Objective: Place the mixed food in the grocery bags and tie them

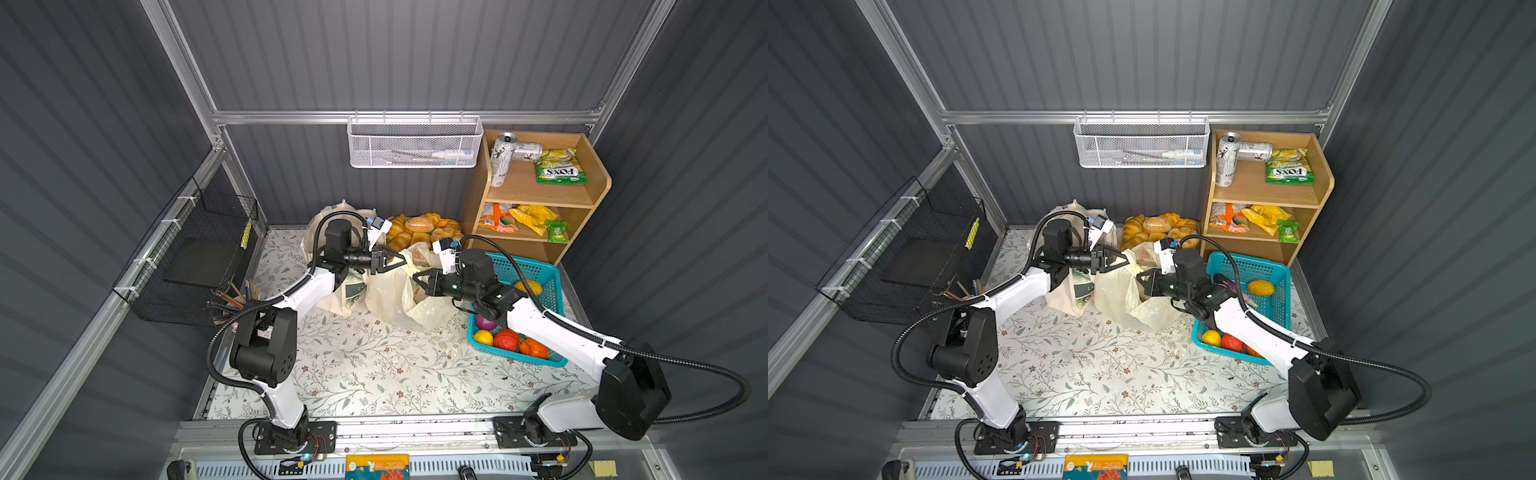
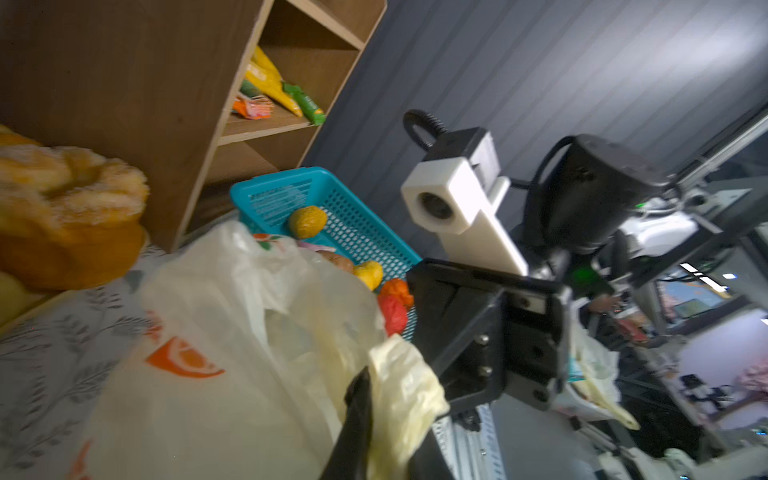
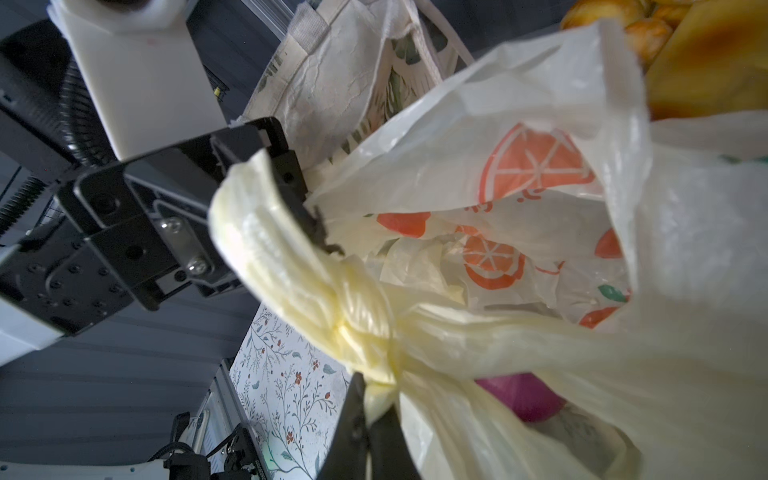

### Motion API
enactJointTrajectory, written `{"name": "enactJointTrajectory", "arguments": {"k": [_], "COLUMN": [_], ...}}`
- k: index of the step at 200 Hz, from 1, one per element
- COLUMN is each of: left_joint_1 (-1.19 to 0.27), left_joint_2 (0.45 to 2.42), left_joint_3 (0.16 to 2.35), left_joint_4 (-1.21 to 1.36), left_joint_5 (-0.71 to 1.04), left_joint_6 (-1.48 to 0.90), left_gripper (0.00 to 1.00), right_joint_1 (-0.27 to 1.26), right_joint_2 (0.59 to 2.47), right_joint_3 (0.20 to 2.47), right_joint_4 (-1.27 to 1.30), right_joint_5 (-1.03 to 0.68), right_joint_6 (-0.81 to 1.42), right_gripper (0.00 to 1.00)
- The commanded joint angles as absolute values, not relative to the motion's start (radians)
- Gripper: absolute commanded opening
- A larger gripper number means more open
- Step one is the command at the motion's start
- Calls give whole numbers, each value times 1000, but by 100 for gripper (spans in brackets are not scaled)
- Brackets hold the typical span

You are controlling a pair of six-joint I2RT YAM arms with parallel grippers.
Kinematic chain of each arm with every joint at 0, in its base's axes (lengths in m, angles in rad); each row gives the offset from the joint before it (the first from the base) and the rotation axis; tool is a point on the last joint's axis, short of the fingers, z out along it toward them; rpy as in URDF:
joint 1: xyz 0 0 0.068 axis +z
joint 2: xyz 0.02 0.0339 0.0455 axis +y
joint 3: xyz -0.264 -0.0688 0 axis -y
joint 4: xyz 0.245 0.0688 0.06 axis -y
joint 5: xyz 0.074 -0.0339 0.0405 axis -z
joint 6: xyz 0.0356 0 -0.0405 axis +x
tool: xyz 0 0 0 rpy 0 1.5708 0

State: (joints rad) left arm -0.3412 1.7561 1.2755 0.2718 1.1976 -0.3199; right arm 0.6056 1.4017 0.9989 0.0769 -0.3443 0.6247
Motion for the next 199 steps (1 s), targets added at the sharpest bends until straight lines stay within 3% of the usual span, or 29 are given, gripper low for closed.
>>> {"name": "enactJointTrajectory", "arguments": {"k": [1, 21, 59, 105, 175, 181, 199], "left_joint_1": [-330, -327, -328, -328, -328, -328, -328], "left_joint_2": [1705, 1678, 1644, 1635, 1631, 1632, 1638], "left_joint_3": [1390, 1405, 1384, 1383, 1399, 1396, 1402], "left_joint_4": [-282, -377, -400, -421, -480, -481, -504], "left_joint_5": [1059, 983, 998, 1105, 1075, 1085, 1093], "left_joint_6": [95, 159, 180, 205, 239, 246, 271], "left_gripper": [22, 29, 38, 35, 36, 32, 1], "right_joint_1": [610, 609, 609, 610, 611, 613, 623], "right_joint_2": [1403, 1404, 1403, 1402, 1376, 1370, 1346], "right_joint_3": [1005, 1000, 992, 1002, 1024, 1027, 1034], "right_joint_4": [24, 19, 23, 12, -4, -7, -19], "right_joint_5": [-347, -347, -347, -347, -326, -326, -325], "right_joint_6": [608, 601, 601, 597, 604, 607, 611], "right_gripper": [0, 0, 0, 0, 0, 0, 0]}}
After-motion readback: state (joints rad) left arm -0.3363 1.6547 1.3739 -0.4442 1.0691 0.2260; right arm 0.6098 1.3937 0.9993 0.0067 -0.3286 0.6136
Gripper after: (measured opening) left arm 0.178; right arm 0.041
